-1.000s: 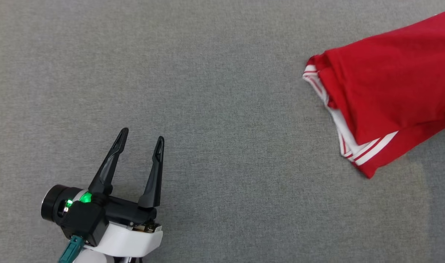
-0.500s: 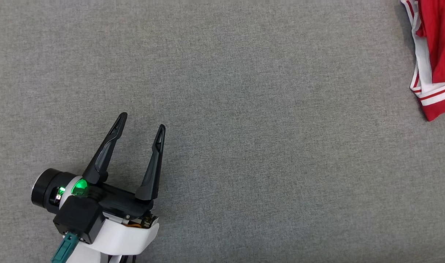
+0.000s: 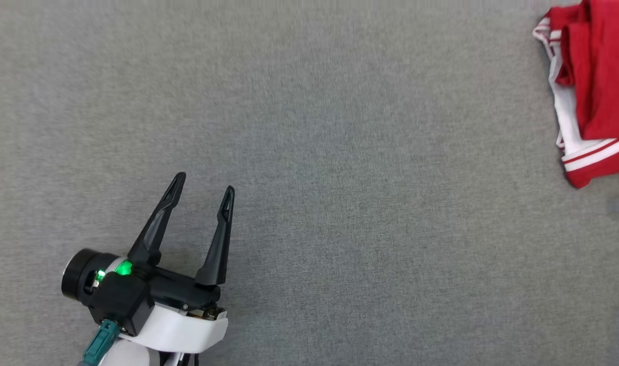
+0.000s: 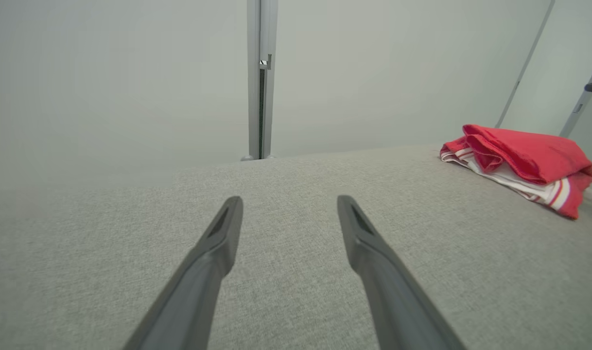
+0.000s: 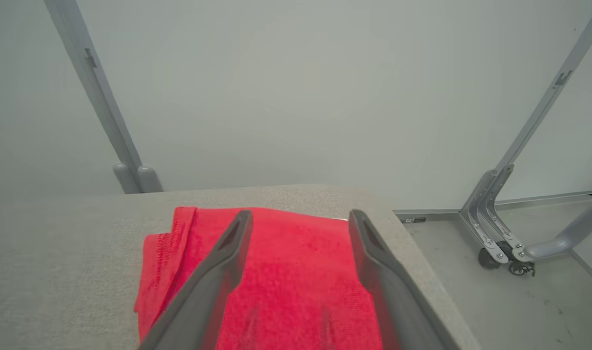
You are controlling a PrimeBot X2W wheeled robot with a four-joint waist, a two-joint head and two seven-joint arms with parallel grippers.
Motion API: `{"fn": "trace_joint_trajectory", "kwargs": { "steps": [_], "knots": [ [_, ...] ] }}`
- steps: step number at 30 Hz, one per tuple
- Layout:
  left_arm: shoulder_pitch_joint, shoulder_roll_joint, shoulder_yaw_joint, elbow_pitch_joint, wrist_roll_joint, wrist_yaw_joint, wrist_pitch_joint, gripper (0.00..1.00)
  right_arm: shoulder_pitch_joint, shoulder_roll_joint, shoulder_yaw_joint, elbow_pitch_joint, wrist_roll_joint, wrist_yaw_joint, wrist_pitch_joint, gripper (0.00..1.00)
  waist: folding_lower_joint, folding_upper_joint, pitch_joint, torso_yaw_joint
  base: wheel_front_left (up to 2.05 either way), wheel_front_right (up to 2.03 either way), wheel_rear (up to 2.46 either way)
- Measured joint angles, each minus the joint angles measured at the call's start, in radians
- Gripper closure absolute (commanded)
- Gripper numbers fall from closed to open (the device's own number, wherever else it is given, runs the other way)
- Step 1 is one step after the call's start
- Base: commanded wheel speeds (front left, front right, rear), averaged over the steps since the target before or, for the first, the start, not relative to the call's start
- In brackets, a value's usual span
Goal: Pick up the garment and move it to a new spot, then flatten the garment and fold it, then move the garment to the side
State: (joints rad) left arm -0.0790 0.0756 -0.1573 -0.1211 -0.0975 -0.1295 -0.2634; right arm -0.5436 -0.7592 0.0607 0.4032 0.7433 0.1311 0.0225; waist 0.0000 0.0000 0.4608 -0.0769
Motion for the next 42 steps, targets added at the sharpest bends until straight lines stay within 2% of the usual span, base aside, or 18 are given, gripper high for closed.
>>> {"fn": "trace_joint_trajectory", "kwargs": {
  "steps": [4,9,14,21,25,28,33,42],
  "knots": [
    [0.021,-0.018,0.029,0.038,-0.017,0.039,0.0,0.0,0.095,0.113,0.048,-0.038,-0.068,0.0,-0.1,0.0,0.0,0.0,-0.074,0.016,0.0,0.0,0.0],
    [0.062,-0.025,0.047,0.113,-0.056,0.084,0.0,0.0,0.201,0.266,0.115,-0.014,-0.179,0.0,-0.23,0.0,0.0,0.0,-0.174,0.037,0.0,0.0,0.0],
    [0.084,-0.026,0.051,0.186,-0.096,0.105,0.0,0.0,0.285,0.422,0.123,0.008,-0.275,0.0,-0.28,0.0,0.0,0.0,-0.273,0.059,0.0,0.0,0.0],
    [0.168,-0.026,0.056,0.191,-0.1,0.125,0.0,0.0,0.466,0.602,0.019,-0.203,-0.482,0.0,-0.283,0.0,0.0,0.0,-0.405,0.075,0.0,0.0,0.0],
    [0.207,-0.027,0.049,0.171,-0.096,0.134,0.0,0.0,0.581,0.662,-0.042,-0.306,-0.561,0.0,-0.284,0.0,0.0,0.0,-0.464,0.079,0.0,0.0,0.0],
    [0.239,-0.026,0.048,0.164,-0.093,0.134,0.0,0.0,0.653,0.685,-0.044,-0.327,-0.576,0.0,-0.284,0.0,0.0,0.0,-0.495,0.081,0.0,0.0,0.0],
    [0.282,-0.026,0.046,0.159,-0.084,0.132,0.0,0.0,0.717,0.696,-0.027,-0.323,-0.584,0.0,-0.284,0.0,0.0,0.0,-0.532,0.08,0.0,0.0,0.0],
    [0.296,-0.027,0.043,0.18,-0.082,0.137,0.0,0.0,0.741,0.705,-0.025,-0.328,-0.575,0.0,-0.284,0.0,0.0,0.0,-0.552,0.088,0.0,0.0,0.0]
  ]
}}
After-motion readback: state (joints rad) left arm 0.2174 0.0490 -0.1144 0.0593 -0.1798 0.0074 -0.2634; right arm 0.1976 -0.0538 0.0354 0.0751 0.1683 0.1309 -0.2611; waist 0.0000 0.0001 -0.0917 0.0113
